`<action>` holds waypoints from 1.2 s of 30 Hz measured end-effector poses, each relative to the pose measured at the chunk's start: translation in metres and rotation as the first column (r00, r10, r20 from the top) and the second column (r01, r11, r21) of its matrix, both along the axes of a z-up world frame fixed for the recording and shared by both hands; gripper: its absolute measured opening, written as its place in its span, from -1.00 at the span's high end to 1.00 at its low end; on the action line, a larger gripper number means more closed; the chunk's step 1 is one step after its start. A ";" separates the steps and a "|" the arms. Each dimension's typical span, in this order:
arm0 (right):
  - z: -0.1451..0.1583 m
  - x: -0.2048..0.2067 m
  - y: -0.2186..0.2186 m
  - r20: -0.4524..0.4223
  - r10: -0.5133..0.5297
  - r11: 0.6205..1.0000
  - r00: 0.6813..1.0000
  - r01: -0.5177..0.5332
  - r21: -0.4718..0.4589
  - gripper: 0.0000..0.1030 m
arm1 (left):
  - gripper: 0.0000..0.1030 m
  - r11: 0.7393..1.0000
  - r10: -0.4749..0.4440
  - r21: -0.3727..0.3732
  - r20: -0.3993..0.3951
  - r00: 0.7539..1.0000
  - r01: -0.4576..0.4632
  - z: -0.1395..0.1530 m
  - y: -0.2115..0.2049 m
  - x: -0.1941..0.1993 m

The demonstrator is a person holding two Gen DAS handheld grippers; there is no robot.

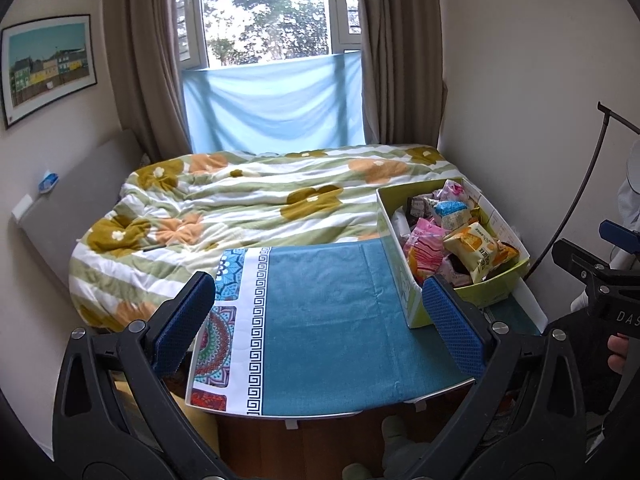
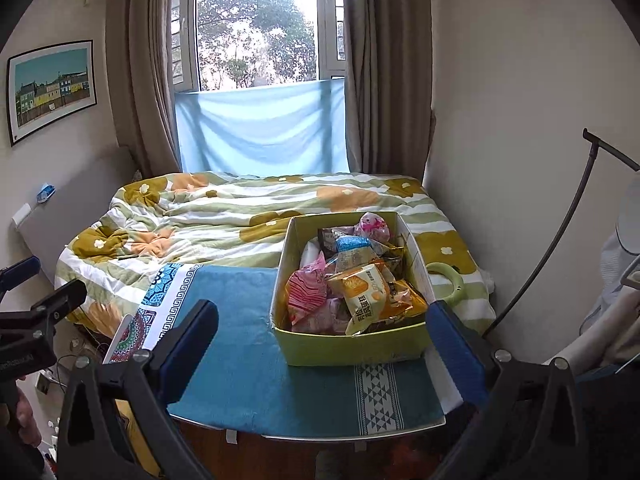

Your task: Organize snacks

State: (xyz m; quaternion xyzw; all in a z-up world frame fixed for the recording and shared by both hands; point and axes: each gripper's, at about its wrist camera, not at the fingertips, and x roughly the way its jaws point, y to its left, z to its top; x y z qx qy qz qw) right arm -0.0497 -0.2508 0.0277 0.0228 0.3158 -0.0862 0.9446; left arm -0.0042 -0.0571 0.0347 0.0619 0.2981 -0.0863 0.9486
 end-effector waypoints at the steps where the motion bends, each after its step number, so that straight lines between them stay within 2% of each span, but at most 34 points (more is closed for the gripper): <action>1: 0.000 -0.001 0.000 0.001 -0.001 1.000 1.000 0.001 0.001 -0.99 | -1.00 1.000 -0.003 0.001 0.001 1.000 0.003 0.000 -0.001 0.000; 36: -0.001 -0.001 -0.002 0.003 -0.005 1.000 1.000 0.005 0.001 -0.99 | -1.00 1.000 0.013 -0.023 -0.010 1.000 -0.013 -0.002 -0.001 0.006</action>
